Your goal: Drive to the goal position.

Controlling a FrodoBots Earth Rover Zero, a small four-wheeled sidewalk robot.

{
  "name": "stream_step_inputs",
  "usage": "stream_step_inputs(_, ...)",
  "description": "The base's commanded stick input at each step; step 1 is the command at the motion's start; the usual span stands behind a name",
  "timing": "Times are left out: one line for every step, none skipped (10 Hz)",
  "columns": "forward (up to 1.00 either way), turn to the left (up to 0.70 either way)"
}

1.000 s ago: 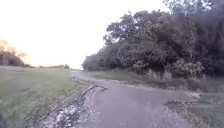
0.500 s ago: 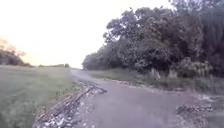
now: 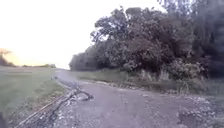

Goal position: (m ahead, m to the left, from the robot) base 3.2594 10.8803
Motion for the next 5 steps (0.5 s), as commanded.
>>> stream_step_inputs(0.66, 0.00)
stream_step_inputs(0.67, 0.00)
stream_step_inputs(0.67, 0.00)
stream_step_inputs(0.67, 0.00)
stream_step_inputs(0.69, 0.00)
